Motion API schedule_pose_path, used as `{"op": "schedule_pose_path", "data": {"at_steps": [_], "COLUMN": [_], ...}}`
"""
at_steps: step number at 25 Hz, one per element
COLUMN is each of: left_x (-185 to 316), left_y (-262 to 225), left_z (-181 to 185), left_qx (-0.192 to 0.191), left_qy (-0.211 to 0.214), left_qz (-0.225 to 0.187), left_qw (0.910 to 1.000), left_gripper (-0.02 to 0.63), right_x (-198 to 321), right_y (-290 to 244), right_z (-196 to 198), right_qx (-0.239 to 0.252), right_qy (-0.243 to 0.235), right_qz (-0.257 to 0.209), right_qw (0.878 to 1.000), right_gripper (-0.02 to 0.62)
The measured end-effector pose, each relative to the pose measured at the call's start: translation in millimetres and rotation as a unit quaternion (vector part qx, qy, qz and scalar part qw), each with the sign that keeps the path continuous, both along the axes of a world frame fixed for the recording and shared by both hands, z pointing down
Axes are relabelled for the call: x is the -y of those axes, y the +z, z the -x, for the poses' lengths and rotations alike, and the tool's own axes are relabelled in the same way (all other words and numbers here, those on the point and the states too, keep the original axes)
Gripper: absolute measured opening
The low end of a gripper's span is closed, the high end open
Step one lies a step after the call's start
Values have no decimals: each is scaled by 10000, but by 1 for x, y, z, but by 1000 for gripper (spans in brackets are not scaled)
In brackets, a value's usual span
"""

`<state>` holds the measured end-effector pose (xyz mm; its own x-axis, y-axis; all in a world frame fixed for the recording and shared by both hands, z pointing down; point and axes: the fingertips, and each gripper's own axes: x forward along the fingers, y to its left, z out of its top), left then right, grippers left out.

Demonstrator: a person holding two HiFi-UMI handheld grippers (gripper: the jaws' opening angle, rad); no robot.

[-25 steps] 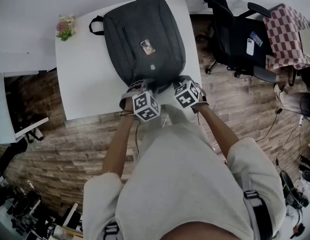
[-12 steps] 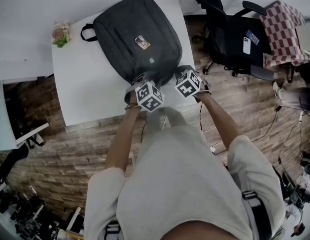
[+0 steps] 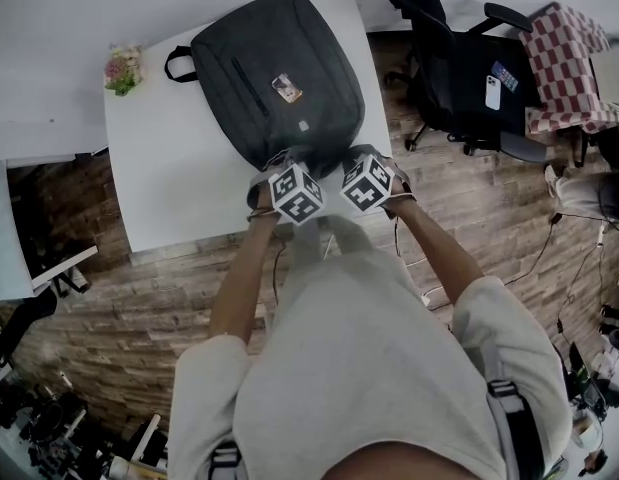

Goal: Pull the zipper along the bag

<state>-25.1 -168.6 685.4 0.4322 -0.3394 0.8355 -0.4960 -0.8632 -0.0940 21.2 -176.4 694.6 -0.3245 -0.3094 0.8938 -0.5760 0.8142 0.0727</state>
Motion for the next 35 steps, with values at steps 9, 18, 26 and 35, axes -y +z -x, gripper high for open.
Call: {"op": "schedule_pose_path", "data": {"at_steps": [9, 18, 26, 35], "left_x": [-2, -7, -7, 20], "left_y": [-1, -7, -20, -79], "left_z": [1, 0, 6, 50], "left_qx": [-93, -204, -363, -1989], "left_qy": [134, 247, -35, -2017], "left_qz": [1, -222, -498, -578], "left_qw": [9999, 9992, 9981, 9573], "left_gripper": [87, 95, 161, 151], "right_x": [-18, -22, -23, 12], "right_y": [2, 0, -18, -72], "right_z": [34, 36, 29, 14], "right_qx": [176, 548, 1156, 2120], "right_qy": [-194, -353, -43, 989], "right_qz": [242, 159, 105, -695], "right_qw": [9994, 9977, 9932, 9698], "right_gripper": [18, 20, 156, 130]}}
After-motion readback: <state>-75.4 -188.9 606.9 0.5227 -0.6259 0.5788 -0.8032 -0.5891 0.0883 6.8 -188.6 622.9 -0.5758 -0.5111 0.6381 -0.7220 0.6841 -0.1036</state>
